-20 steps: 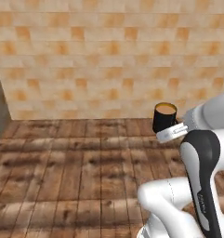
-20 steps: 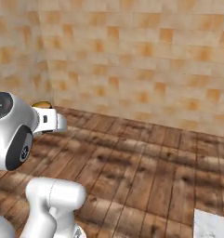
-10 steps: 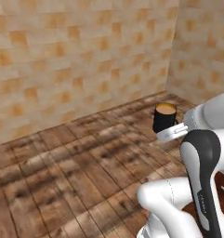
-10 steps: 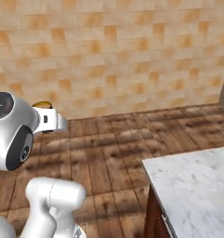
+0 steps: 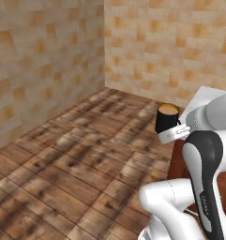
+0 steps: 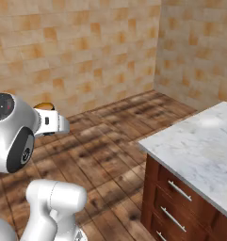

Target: Pick the cup of tea, navigate to the dining table, and place it on the saucer.

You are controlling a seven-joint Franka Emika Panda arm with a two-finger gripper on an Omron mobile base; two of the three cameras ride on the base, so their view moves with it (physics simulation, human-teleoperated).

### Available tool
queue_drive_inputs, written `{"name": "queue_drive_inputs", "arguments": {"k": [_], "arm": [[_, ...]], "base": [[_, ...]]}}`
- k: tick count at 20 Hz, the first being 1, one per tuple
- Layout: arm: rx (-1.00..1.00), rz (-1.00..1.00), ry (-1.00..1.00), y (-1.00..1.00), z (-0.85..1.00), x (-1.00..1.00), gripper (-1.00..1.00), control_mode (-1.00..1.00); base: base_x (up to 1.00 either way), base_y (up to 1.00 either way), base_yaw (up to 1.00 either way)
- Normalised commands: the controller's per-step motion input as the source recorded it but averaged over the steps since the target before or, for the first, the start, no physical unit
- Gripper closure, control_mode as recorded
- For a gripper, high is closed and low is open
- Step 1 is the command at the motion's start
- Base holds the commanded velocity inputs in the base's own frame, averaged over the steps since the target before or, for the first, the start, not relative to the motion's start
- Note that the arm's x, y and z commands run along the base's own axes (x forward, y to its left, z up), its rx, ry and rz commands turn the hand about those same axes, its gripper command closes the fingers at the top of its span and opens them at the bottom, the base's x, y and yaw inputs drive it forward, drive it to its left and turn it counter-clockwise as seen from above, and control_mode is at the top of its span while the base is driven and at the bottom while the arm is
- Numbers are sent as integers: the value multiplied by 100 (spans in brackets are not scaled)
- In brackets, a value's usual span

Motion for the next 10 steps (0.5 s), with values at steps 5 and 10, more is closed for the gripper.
{"name": "queue_drive_inputs", "arguments": {"k": [5,10], "arm": [[0,0,0,0,0,0,100,100],[0,0,0,0,0,0,100,100]], "base": [[-11,65,-73],[0,19,-88]]}}
